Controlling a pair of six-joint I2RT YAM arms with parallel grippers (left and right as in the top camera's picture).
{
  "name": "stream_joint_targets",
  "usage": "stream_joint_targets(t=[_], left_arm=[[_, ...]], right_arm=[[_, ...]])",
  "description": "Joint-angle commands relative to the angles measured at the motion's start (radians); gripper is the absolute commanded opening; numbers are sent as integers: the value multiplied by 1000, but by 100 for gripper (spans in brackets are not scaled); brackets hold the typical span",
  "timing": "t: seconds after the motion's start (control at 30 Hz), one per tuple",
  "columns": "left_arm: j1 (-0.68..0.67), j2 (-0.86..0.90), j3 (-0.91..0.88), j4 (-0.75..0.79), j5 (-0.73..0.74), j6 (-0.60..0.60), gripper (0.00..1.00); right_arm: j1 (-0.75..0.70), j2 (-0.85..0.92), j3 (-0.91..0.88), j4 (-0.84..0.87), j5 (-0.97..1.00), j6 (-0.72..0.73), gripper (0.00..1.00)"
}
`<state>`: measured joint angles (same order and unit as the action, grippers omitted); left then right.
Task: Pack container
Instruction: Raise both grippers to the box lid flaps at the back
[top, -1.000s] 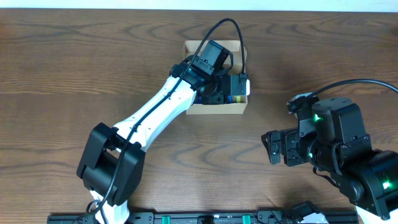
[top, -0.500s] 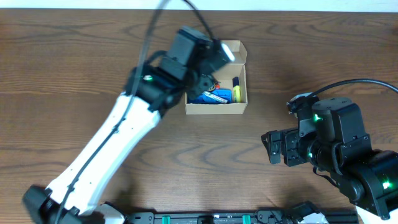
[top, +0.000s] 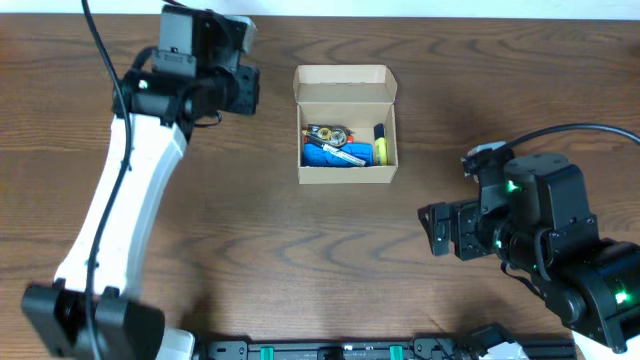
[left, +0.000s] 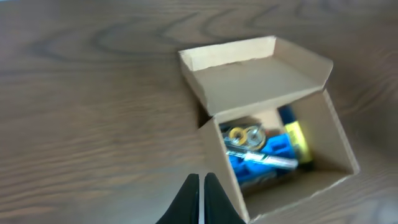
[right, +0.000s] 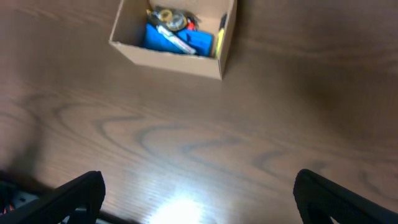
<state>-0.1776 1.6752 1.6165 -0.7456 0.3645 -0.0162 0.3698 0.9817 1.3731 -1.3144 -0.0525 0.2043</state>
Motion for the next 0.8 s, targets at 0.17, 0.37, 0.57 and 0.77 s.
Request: stream_joint_targets(t=[0.17,0.37,0.57,0.77], left_arm=[[32,253,57,75,208,-175,5],[42,409,155,104,237,-212,6],[66,500,167,176,237,-341,5],[69,588,171,248,291,-402,5]], right_arm=[[8,47,-1,166,9,21,91],[-29,230,-12,287,143,133,15],[-138,487,-12,455,116,175,1],[-268,718,-12,684,-138,208,1]])
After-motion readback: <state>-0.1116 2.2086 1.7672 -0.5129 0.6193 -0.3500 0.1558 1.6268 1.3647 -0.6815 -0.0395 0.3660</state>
